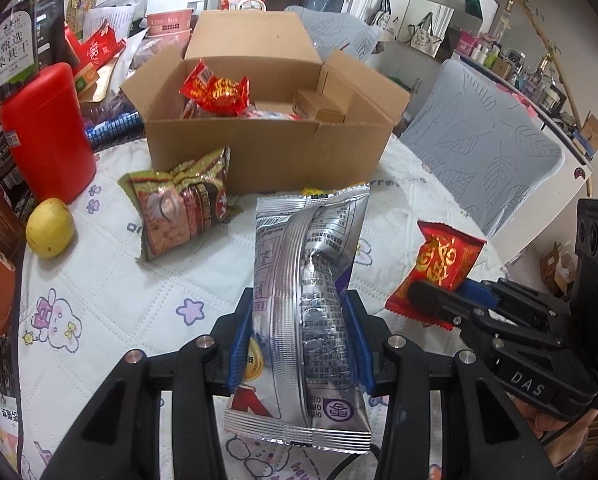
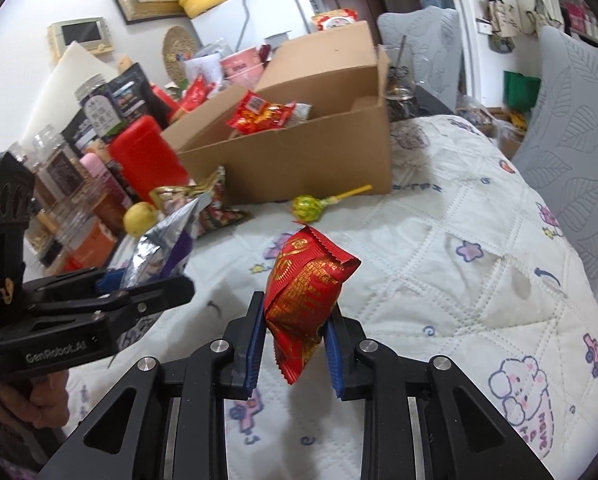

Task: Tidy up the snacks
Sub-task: 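Lift the silver bag with left tool while right tool lifts the red packet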

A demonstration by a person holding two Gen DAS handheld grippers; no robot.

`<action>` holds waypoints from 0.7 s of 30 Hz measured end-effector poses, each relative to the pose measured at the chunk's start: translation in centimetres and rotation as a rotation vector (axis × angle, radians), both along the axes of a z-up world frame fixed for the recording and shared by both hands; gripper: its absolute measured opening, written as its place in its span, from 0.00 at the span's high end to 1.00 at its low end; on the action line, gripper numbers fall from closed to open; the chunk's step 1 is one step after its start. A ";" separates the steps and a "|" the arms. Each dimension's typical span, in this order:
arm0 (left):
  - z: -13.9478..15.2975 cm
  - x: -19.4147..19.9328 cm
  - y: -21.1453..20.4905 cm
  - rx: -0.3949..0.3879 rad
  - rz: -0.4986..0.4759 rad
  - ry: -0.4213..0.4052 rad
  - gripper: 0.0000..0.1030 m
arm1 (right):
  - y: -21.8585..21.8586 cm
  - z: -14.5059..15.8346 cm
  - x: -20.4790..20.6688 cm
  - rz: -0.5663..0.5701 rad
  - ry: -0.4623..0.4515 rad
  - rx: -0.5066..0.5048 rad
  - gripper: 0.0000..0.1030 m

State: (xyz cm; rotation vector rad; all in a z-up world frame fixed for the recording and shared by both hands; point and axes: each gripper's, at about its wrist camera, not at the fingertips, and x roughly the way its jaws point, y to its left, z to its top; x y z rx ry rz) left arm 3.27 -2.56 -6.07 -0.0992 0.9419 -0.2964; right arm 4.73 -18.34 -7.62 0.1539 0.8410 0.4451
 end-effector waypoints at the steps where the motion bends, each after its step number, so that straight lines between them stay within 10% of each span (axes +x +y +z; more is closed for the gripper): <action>1: 0.3 0.0 0.0 -0.001 0.001 -0.006 0.59 | 0.2 0.3 -0.1 0.006 -0.007 -0.006 0.74; 21: 8.2 0.9 -0.1 -0.050 -0.002 -0.211 0.58 | 1.5 7.9 0.0 0.065 -0.213 -0.037 0.74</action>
